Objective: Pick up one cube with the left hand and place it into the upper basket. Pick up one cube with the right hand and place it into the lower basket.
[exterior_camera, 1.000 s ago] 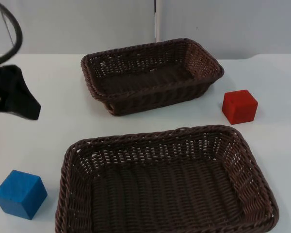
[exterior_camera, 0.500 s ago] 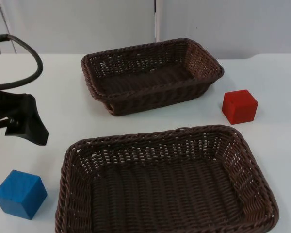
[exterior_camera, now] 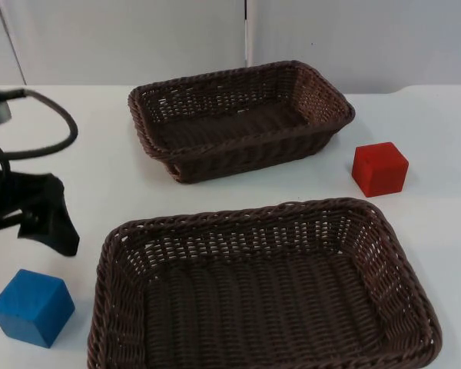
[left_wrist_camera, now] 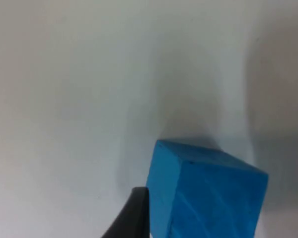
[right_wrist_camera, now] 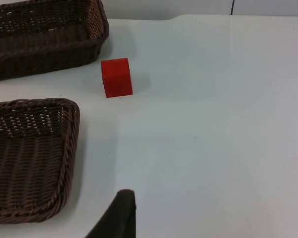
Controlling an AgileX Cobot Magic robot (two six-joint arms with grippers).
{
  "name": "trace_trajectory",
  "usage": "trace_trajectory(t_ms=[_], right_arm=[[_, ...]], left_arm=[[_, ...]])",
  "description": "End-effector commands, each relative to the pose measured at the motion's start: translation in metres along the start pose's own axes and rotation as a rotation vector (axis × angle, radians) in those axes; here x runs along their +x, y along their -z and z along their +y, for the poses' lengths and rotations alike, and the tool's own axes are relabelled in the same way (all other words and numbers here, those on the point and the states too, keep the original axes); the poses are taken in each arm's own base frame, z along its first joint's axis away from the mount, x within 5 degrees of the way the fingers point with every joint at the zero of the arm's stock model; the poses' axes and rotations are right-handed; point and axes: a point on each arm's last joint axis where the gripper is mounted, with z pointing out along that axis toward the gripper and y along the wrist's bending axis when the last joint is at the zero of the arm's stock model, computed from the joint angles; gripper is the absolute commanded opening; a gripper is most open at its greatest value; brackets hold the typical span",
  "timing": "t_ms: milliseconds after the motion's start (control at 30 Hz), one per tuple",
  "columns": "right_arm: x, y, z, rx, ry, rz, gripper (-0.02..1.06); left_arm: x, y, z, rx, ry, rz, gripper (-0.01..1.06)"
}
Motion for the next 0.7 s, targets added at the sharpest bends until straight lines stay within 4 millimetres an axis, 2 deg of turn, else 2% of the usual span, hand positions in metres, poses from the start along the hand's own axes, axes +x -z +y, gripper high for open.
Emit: trace_trajectory(t_ms=[0, 533, 667], right_arm=[[0.000, 0.000, 0.000, 0.003, 0.010, -0.004, 1.05], [0.000, 0.000, 0.000, 0.003, 0.010, -0.004, 1.05], [0.000, 0.000, 0.000, 0.003, 0.010, -0.004, 1.05]], left_arm=[[-0.001, -0.008, 0.001, -0.009, 0.000, 0.020, 0.92], [0.001, -0.031, 0.008, -0.047, -0.007, 0.065, 0.92], [0.003, -0.041, 0.013, -0.066, -0.024, 0.101, 0.92]])
